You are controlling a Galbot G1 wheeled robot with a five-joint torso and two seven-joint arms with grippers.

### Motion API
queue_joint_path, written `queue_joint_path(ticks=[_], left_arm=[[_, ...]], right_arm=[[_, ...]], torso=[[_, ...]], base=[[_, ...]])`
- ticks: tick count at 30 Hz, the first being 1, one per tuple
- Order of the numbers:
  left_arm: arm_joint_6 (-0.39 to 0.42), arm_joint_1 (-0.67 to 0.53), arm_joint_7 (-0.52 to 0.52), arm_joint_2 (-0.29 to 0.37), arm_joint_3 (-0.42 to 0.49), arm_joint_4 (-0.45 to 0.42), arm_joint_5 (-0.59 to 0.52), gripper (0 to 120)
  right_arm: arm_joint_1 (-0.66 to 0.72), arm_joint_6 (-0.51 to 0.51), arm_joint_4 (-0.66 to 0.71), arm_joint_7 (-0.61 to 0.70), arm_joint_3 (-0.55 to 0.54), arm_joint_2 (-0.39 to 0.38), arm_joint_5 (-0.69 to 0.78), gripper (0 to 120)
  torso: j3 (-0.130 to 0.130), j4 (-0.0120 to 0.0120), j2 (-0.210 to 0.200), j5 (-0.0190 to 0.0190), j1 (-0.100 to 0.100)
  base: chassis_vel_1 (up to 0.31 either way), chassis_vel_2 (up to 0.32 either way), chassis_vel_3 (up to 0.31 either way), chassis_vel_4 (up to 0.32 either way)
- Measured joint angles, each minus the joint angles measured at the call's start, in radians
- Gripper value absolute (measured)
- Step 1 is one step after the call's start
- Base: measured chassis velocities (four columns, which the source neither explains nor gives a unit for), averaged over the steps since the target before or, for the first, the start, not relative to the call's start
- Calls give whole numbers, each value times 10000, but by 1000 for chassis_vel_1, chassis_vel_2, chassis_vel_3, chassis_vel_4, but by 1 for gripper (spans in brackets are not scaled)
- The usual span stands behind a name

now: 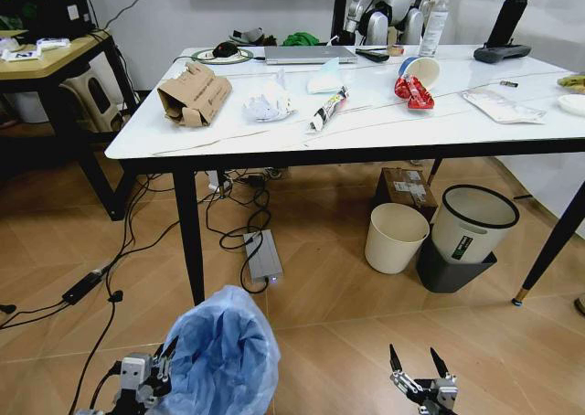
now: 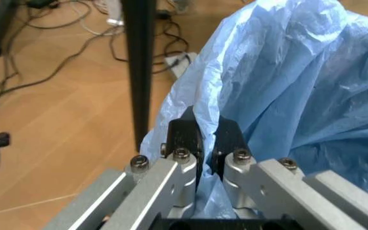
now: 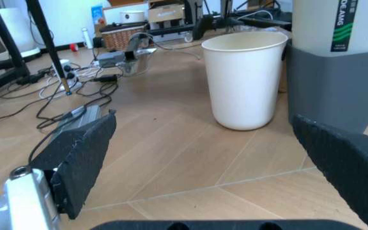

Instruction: Pick up the trash bin and place the trash from the table into it.

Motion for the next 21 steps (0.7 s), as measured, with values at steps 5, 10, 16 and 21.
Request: queue_joint_path(ticks=[5,10,16,21], left_arm=[[-65,-163,93,-127,562,256,557,0],[-234,-202,177,-390,827,352,912,0],[-389,-157,329,-531,839,317,996,0],[-516,-100,502,-655,779,277,1018,0]], right_arm=[[-18,5,40,0,-7,156,-70,100],[-51,2,85,0,-47,124,-142,100],[-49,-17,95,1,-70,42,-165,100],[-50,-10,88,1,-111,10,-162,100]], torso=[[0,0,0,-1,0],[0,1,0,1,0],[18,1,24,1,8],[187,2,263,2,73]], base=[[0,0,0,0],[0,0,0,0],[0,0,0,0],[0,0,0,0]])
